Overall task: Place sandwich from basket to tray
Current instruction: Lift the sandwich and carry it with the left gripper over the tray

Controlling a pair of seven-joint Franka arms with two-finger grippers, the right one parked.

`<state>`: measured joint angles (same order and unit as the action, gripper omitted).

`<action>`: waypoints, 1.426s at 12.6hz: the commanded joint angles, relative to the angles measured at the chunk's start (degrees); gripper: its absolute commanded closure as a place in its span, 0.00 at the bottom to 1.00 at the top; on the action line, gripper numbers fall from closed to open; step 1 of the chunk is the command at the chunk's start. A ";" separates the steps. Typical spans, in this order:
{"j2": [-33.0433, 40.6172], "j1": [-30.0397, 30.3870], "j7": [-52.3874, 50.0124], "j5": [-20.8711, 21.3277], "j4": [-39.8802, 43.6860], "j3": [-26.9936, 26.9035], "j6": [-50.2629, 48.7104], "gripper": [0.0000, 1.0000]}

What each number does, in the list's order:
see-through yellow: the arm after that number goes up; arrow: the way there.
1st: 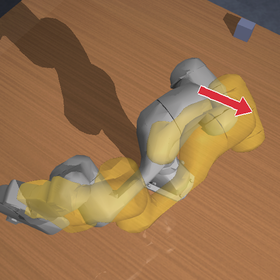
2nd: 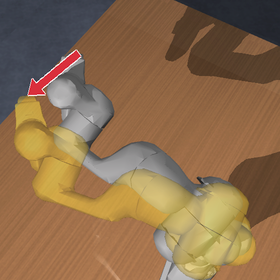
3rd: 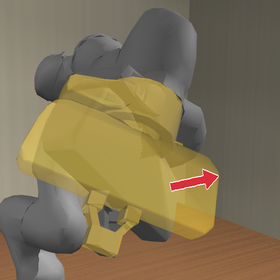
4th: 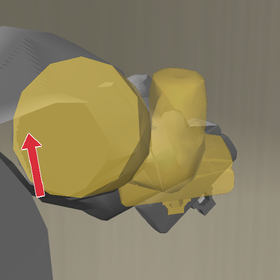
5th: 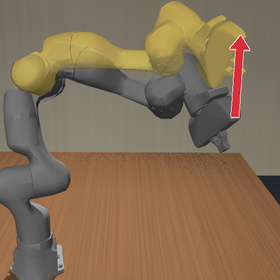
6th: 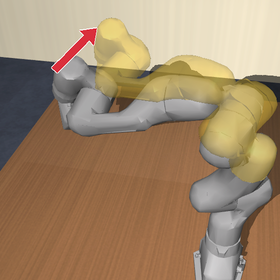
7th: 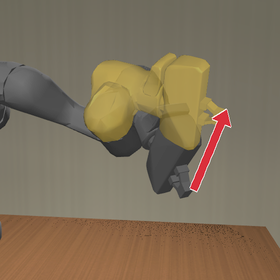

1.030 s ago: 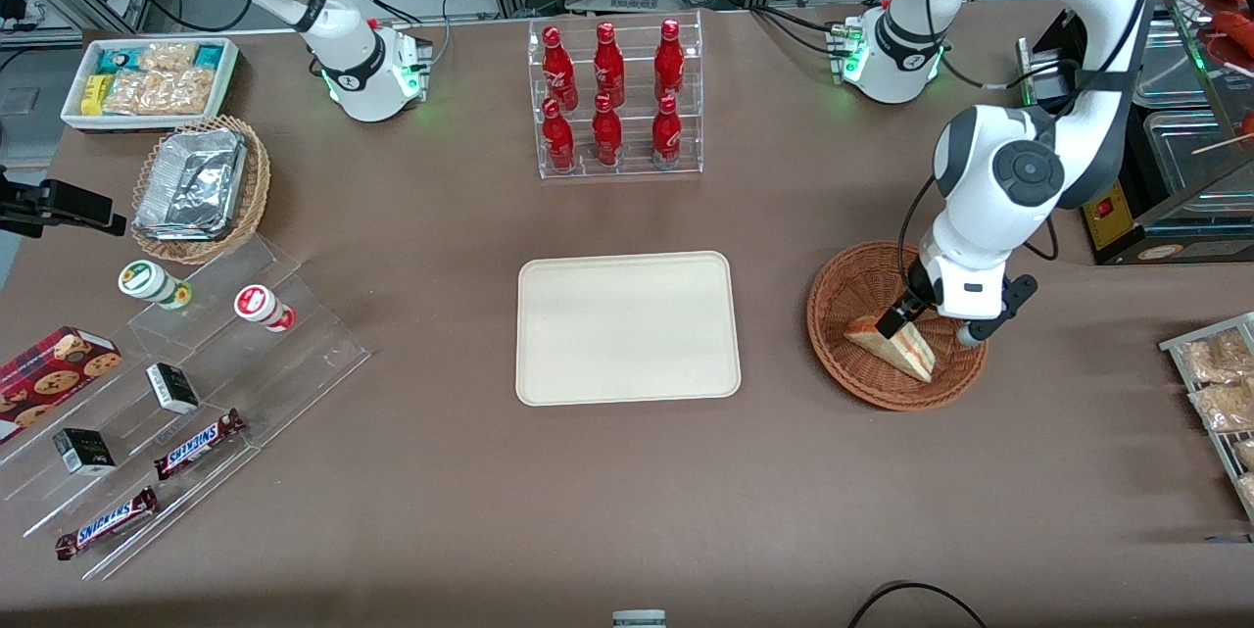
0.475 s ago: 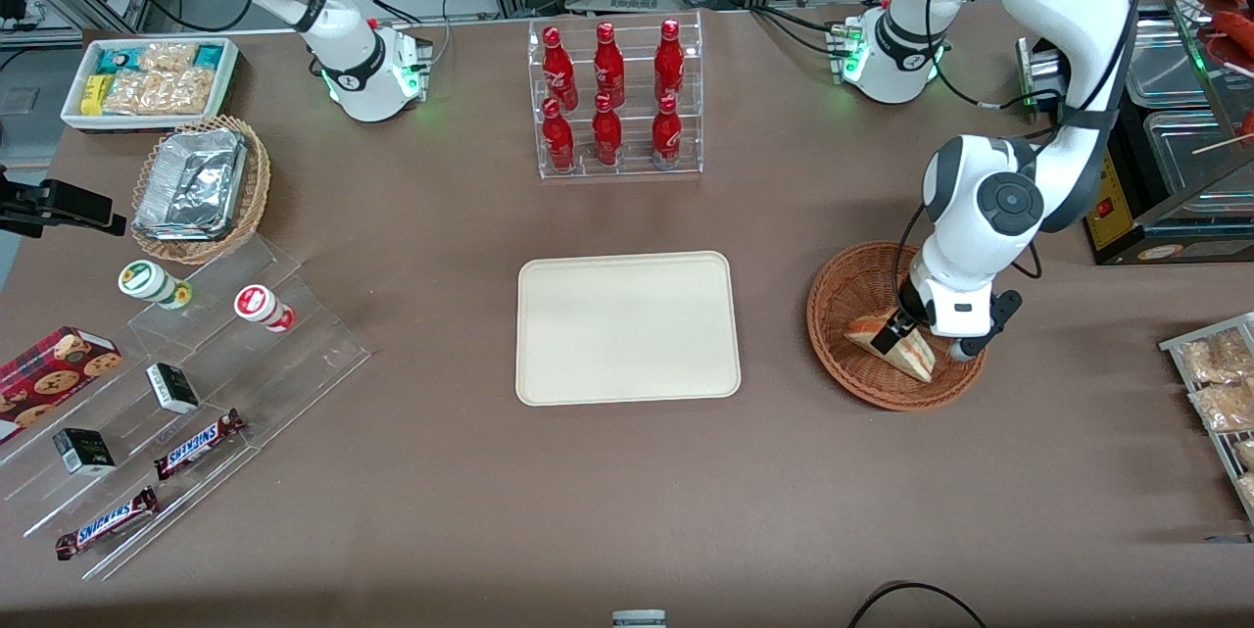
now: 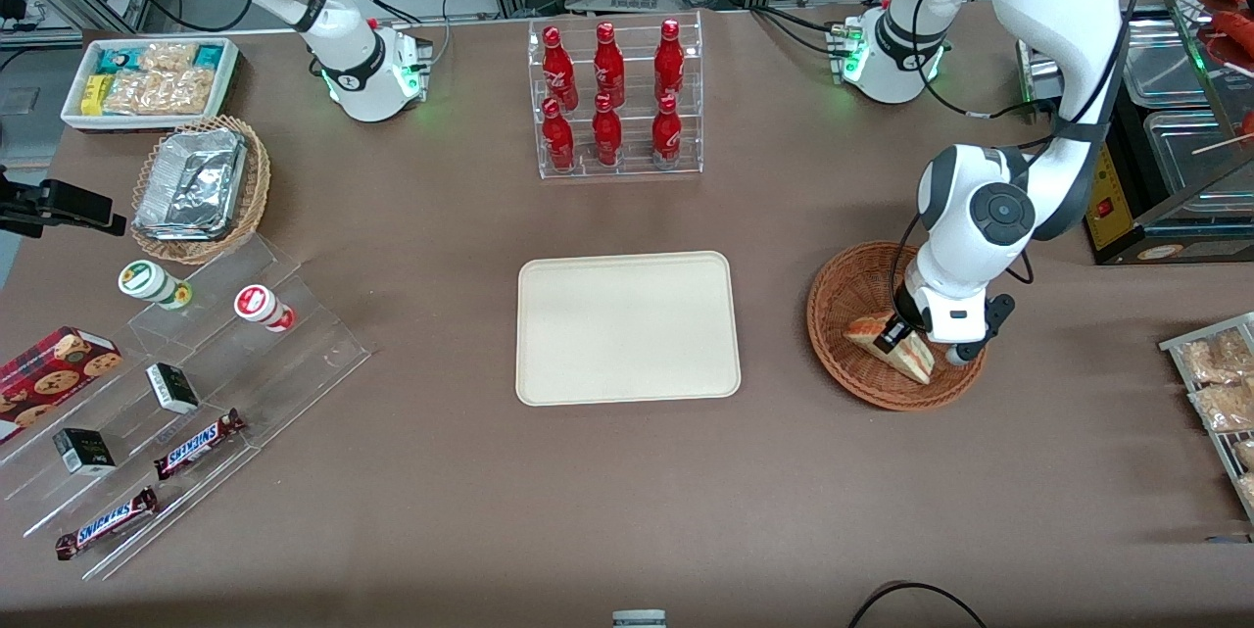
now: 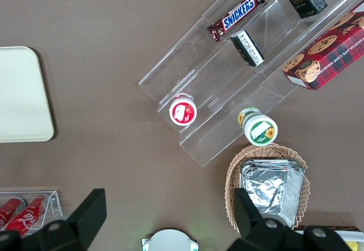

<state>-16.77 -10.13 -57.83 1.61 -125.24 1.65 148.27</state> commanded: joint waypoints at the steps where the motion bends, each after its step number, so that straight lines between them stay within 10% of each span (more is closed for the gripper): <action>1: 0.85 -0.33 -1.05 1.11 1.84 0.02 -1.82 1.00; 8: 4.65 -6.46 5.71 1.29 24.31 2.13 -36.27 1.00; 18: -13.97 -25.89 9.39 0.76 41.91 4.24 -35.33 1.00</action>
<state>-25.01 -32.49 -51.34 2.34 -89.56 6.11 113.00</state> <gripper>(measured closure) 0.850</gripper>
